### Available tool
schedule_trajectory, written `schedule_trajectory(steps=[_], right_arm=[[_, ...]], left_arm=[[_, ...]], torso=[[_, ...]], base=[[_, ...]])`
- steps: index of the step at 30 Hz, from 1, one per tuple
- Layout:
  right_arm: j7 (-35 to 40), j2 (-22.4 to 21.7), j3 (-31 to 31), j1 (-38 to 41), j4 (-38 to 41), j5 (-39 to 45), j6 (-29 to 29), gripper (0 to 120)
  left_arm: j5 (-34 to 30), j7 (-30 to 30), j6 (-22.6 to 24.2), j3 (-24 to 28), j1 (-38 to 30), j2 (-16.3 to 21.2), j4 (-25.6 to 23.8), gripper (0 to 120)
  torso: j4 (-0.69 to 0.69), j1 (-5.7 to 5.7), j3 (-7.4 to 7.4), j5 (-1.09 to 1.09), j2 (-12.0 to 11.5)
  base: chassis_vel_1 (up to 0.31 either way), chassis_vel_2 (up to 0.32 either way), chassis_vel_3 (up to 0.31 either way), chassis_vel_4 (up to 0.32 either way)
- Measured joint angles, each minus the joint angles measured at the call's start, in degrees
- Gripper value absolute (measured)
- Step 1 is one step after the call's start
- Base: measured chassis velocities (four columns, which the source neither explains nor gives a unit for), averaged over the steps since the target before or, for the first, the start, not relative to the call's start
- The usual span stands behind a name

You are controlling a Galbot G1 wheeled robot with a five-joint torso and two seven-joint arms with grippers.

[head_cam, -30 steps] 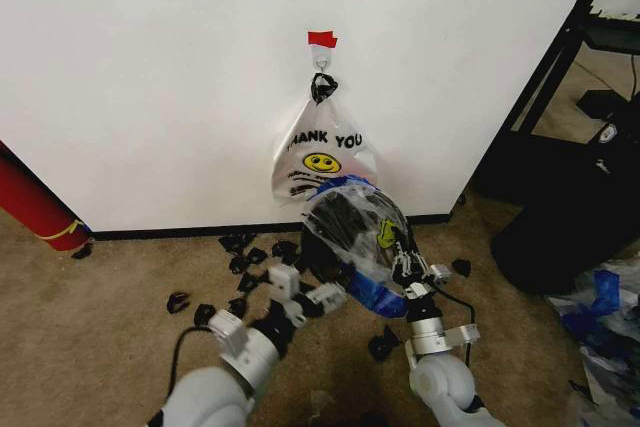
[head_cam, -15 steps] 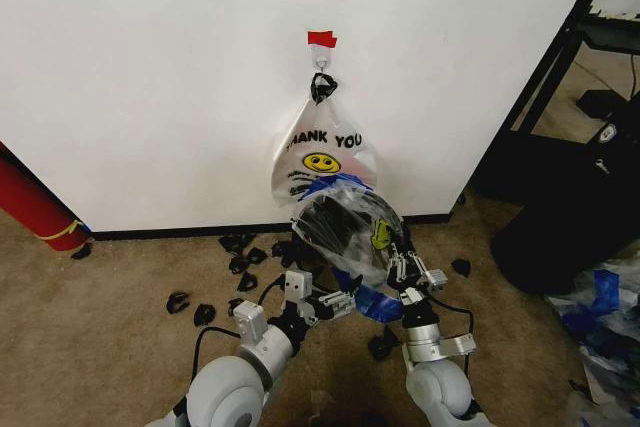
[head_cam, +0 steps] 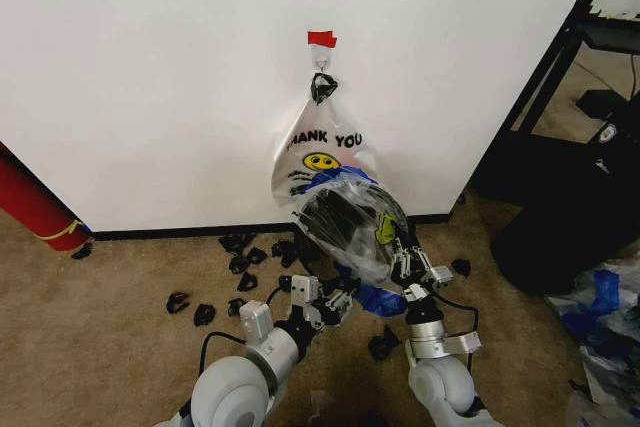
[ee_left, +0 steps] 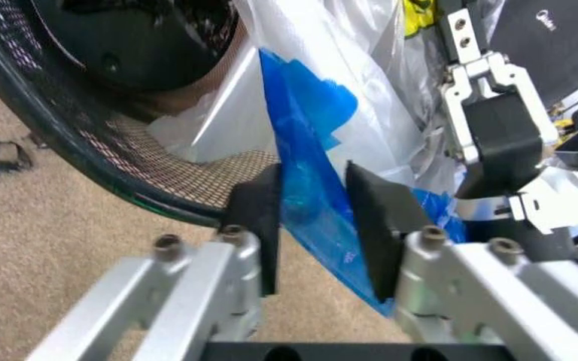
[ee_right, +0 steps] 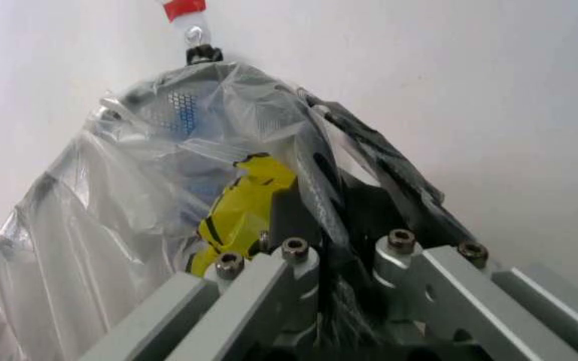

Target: Pick up the garbage bag from the wall and place it over the trash bin.

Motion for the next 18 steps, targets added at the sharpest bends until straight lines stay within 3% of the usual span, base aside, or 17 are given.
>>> schedule_trajectory(steps=[7,18], right_arm=[[0.3,0.2,0.2,0.2,-0.5,0.0,0.1,1],[5.1,-0.8,-0.1,0.6,0.3,6.7,-2.7,1]], left_arm=[[-0.8,0.9,-0.1,-0.3,-0.1,0.1,0.4,0],[6.0,4.3,-2.7,-1.1,2.7,3.8,0.0,0]], torso=[[0.00,0.00,0.00,0.00,0.0],[0.00,0.00,0.00,0.00,0.0]], base=[[0.000,0.000,0.000,0.000],[0.000,0.000,0.000,0.000]])
